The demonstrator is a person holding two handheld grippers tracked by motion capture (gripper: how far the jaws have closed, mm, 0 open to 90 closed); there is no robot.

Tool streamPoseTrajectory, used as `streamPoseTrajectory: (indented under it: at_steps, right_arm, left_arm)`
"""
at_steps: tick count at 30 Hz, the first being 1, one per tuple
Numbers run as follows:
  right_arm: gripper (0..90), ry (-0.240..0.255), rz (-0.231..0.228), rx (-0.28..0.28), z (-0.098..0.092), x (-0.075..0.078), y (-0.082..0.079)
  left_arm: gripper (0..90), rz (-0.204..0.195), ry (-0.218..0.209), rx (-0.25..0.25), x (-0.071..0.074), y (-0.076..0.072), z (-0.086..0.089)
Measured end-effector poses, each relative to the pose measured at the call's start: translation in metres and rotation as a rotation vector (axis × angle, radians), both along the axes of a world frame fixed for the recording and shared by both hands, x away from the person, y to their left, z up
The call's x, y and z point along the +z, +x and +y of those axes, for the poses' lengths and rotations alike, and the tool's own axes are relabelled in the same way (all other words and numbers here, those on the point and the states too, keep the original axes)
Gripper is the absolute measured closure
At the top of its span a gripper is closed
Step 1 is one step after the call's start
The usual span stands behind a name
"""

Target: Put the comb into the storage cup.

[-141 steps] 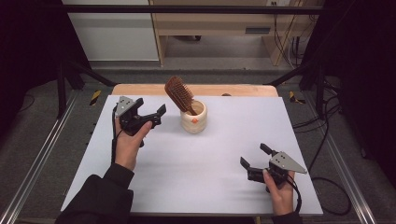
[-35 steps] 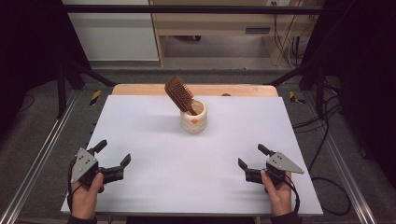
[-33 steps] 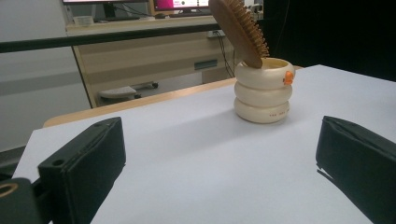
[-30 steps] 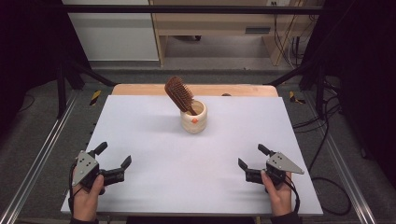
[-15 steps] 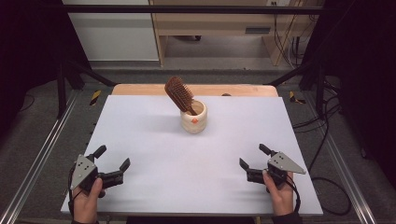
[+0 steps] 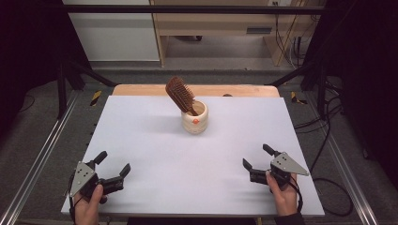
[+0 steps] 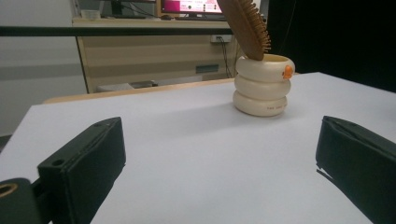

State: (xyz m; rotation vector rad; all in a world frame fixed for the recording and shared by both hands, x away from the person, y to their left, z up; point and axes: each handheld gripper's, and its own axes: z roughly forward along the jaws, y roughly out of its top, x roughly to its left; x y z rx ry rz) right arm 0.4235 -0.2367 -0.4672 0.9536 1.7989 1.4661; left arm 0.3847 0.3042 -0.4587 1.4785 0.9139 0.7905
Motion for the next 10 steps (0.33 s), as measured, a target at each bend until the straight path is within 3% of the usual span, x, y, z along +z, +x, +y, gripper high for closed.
streamPoseTrajectory:
  at_steps: [4,10]
  right_arm:
    - [7.2,0.001,-0.003,0.006,-0.0024,0.0009,-0.0006]
    - [7.1,0.016,-0.032,0.002,-0.0077,0.0034,-0.0029]
  left_arm:
    - [1.3,-0.026,0.011,0.000,0.0026,-0.0044,-0.0007]
    - [1.4,-0.034,0.015,0.018,0.0033,-0.0055,0.0006]
